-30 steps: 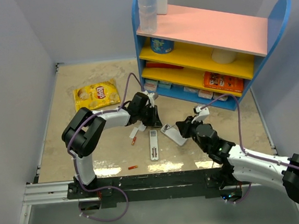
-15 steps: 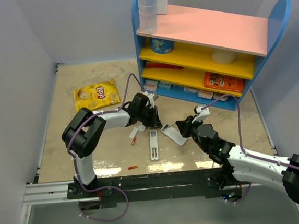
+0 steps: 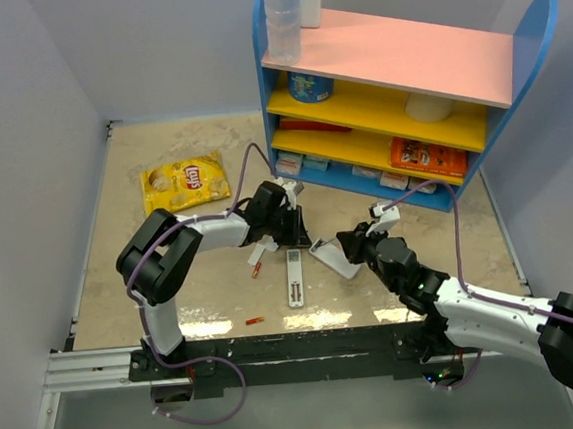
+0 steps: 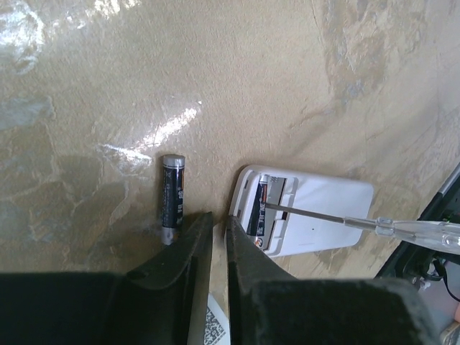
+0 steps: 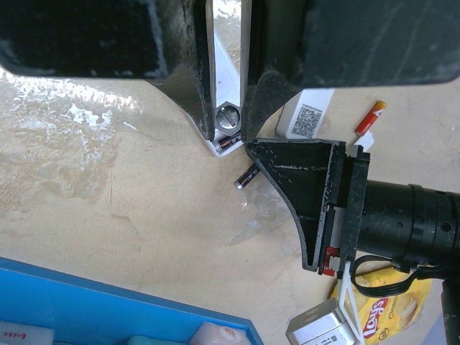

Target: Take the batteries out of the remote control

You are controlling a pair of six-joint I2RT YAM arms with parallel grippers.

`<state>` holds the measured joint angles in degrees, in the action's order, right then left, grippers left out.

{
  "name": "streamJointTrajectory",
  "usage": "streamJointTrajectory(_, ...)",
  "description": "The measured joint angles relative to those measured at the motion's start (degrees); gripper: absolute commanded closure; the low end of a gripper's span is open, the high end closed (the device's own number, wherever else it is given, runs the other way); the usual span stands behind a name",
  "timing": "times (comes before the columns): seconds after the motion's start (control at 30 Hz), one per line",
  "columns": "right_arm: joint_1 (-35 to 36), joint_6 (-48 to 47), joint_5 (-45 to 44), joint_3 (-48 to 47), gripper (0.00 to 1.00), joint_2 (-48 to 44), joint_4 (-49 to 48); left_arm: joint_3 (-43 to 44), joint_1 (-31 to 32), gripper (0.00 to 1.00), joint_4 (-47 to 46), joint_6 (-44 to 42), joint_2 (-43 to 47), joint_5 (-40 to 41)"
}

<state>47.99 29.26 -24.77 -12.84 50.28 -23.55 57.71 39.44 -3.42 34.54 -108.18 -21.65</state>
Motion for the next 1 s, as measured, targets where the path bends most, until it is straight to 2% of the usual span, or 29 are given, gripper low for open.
streamJointTrajectory(0.53,0.00,-2.62,1.88,-3.04,1.00,1.95,-0.44,-0.20,0.33,0.80,6.38,0.22,6.99,11.02)
streamJointTrajectory(0.77,0.00,-2.80,2.32,-4.68,1.00,2.71,0.26,-0.20,-0.28,0.80,6.80,0.20,9.20,13.16)
streamJointTrajectory(0.87,0.00,-2.60,2.38,-6.21,1.00,2.51,2.49,-0.44,-0.59,0.79,6.91,0.11,11.17,13.60)
streamJointTrajectory(1.0,0.00,-1.62,2.49,-11.37,1.00,2.45,10.38,-1.22,-0.83,0.76,6.86,-1.20,15.63,13.79)
